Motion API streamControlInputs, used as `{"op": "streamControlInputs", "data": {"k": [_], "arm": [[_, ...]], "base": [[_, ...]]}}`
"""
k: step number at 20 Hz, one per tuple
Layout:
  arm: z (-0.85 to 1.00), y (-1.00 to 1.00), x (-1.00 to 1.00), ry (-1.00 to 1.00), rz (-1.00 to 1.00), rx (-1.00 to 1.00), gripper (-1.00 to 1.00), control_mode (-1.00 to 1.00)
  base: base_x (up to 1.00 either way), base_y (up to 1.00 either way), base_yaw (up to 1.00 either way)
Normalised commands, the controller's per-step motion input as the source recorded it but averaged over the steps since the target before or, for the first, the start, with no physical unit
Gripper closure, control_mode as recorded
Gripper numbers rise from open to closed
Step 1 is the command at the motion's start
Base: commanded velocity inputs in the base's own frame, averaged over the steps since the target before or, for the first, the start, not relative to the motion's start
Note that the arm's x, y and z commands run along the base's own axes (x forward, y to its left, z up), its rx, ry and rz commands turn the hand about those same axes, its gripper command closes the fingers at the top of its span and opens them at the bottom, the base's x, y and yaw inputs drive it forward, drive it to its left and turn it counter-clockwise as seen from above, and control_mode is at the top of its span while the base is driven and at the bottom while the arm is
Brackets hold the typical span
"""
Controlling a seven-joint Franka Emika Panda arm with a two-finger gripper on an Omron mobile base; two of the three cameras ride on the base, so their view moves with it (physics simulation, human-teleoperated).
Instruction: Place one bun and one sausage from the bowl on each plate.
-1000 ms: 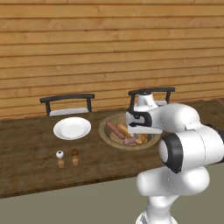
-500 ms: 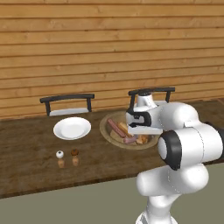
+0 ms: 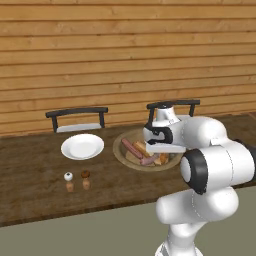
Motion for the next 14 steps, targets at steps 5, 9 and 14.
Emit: {"op": "streamControlInputs", "data": {"k": [5,9,14], "arm": [[0.0,0.0,0.0,0.0,0.0,0.0,1.0,-1.0],[0.0,0.0,0.0,0.0,0.0,0.0,1.0,-1.0],[0.07,-0.01,0.0,-0.03,0.0,0.0,1.0,-1.0]], "base": [[0.0,0.0,0.0],[0.0,0.0,0.0],[0.0,0.0,0.0]]}}
